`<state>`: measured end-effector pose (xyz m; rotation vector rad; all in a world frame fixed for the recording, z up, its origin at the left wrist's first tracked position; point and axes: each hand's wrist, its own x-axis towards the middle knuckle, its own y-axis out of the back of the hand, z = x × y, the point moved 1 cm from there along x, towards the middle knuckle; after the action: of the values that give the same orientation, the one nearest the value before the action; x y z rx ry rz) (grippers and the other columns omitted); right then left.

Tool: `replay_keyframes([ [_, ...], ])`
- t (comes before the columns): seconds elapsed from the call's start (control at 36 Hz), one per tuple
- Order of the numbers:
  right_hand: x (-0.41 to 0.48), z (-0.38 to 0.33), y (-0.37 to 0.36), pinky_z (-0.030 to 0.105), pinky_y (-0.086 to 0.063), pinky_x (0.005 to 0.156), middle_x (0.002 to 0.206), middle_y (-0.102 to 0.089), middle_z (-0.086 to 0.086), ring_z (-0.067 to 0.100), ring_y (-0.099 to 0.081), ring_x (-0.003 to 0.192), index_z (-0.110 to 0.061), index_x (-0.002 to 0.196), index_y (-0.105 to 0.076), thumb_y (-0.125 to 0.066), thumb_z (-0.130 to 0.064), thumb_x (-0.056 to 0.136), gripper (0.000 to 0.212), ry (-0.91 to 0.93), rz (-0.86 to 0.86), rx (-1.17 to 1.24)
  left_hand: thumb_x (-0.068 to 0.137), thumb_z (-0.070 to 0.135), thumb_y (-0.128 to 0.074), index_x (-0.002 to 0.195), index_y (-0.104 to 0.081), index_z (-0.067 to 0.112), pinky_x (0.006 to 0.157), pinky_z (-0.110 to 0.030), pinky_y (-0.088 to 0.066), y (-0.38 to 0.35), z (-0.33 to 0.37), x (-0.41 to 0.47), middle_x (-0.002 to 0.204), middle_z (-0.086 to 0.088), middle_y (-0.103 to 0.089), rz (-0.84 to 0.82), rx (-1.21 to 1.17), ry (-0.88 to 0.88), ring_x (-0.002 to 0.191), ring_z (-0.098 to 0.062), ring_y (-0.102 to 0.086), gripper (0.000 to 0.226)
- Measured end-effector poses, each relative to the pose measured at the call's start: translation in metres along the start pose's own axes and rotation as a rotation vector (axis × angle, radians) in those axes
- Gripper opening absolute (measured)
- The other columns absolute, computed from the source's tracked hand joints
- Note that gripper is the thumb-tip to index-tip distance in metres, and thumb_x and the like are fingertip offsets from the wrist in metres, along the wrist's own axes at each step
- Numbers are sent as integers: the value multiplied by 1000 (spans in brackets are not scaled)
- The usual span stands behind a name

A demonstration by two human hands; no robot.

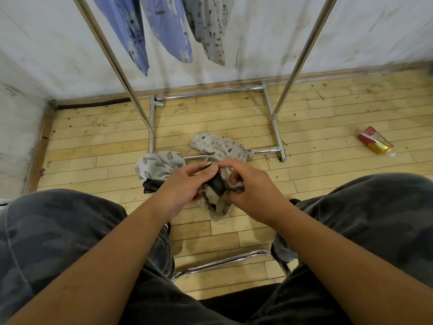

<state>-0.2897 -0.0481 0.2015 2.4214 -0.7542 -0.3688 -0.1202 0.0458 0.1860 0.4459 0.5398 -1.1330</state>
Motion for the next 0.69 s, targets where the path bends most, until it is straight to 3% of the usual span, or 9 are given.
replay_keyframes([
  [0.14,-2,4,5,11,-48,67,86,-57,-7,6,-54,74,-31,133,-61,-68,-2,91,51,-181,63,6,91,54,-69,103,-78,36,94,-41,-59,7,-1,-9,100,5,-78,42,32,-31,105,-25,-72,23],
  [0.25,-4,9,9,4,-44,65,87,-60,-4,6,-55,74,-24,141,-60,-63,-6,97,48,-258,161,-8,75,68,-75,110,-76,41,97,-48,-59,10,-2,-17,106,6,-78,32,34,-47,107,-25,-72,44],
  [0.33,-7,16,12,0,-42,63,93,-63,-5,0,-56,75,-22,146,-58,-63,-14,100,46,-359,185,-25,86,57,-74,94,-77,54,89,-38,-61,11,-4,-22,103,7,-77,46,60,-71,108,-28,-71,9],
  [0.39,-13,18,14,6,-47,73,105,-68,-3,1,-60,84,-21,145,-59,-65,-19,100,45,-417,180,-22,91,50,-73,95,-78,51,82,-31,-60,14,-7,-25,100,7,-77,48,73,-79,97,-26,-71,6],
  [0.44,-19,18,15,22,-55,91,117,-72,-4,6,-65,97,-22,138,-66,-66,-21,100,38,-444,183,2,93,47,-71,103,-78,41,76,-26,-58,16,-11,-28,90,9,-75,42,103,-86,81,-14,-65,13],
  [0.5,-22,20,14,29,-58,91,114,-75,-9,6,-68,97,-24,127,-73,-67,-23,99,29,-453,193,42,94,45,-70,107,-77,39,73,-22,-57,17,-12,-33,87,9,-70,49,122,-85,75,-7,-58,15],
  [0.58,-25,25,13,34,-61,90,104,-77,-11,7,-72,95,-24,118,-78,-70,-23,98,22,-481,215,174,96,43,-69,110,-75,39,73,-20,-57,18,-15,-38,93,5,-69,67,133,-97,80,-10,-59,16],
  [0.69,-30,25,13,36,-61,93,116,-76,4,15,-74,103,-11,123,-74,-65,-1,98,28,-547,247,527,98,41,-67,111,-77,38,76,-21,-60,19,-15,-41,103,5,-74,94,112,-107,93,-13,-68,17],
])
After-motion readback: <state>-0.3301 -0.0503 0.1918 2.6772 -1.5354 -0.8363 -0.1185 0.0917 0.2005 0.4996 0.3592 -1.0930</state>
